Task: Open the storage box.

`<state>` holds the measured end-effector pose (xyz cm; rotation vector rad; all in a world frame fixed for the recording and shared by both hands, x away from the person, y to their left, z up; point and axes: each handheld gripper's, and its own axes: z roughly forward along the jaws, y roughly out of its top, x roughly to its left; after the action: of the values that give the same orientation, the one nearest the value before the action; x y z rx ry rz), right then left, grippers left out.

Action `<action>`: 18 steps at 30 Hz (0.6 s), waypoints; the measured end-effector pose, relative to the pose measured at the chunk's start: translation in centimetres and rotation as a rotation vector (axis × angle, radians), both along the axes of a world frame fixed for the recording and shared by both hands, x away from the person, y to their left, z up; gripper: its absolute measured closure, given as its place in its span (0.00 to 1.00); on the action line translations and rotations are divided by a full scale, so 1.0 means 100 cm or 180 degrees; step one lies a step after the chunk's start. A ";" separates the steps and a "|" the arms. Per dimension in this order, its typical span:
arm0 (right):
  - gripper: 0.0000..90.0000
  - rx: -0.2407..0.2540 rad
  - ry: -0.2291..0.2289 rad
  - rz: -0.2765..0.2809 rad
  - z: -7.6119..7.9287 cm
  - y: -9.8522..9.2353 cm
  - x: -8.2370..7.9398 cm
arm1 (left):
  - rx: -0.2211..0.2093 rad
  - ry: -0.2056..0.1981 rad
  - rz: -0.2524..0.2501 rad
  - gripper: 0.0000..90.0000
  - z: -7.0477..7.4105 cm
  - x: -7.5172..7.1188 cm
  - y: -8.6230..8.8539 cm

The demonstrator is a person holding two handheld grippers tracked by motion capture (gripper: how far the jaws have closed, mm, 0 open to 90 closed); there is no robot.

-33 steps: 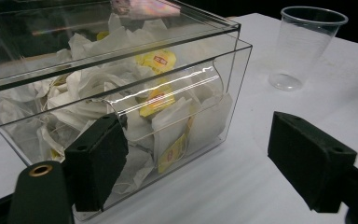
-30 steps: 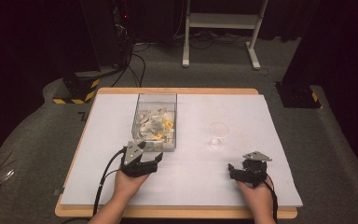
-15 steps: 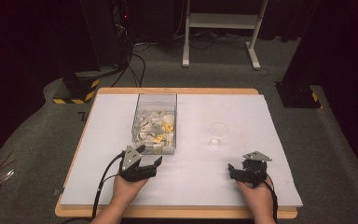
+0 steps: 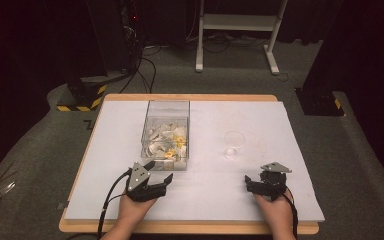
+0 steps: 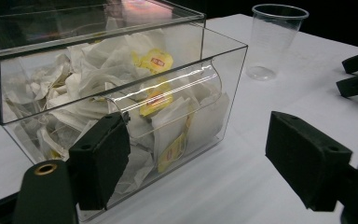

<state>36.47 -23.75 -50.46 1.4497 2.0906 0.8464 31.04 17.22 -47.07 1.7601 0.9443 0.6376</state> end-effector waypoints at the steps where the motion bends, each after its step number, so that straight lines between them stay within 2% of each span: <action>1: 0.13 0.0001 0.0000 0.0000 0.000 0.000 0.000 | -0.0002 -0.0005 -0.0002 0.25 0.000 -0.001 0.000; 10: 0.13 0.0000 0.0000 -0.0001 0.000 0.000 0.000 | -0.0012 -0.0020 0.0033 0.27 0.002 -0.011 0.005; 15: 0.13 0.0001 0.0000 -0.0001 0.000 0.000 0.000 | -0.0029 -0.0054 0.0032 0.31 0.009 -0.015 0.012; 18: 0.13 0.0000 0.0000 -0.0001 0.000 0.000 0.000 | -0.0058 -0.0070 0.0085 0.33 0.015 -0.016 0.018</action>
<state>36.46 -23.74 -50.46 1.4500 2.0903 0.8465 29.42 19.04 -45.53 1.7237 0.9571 0.6625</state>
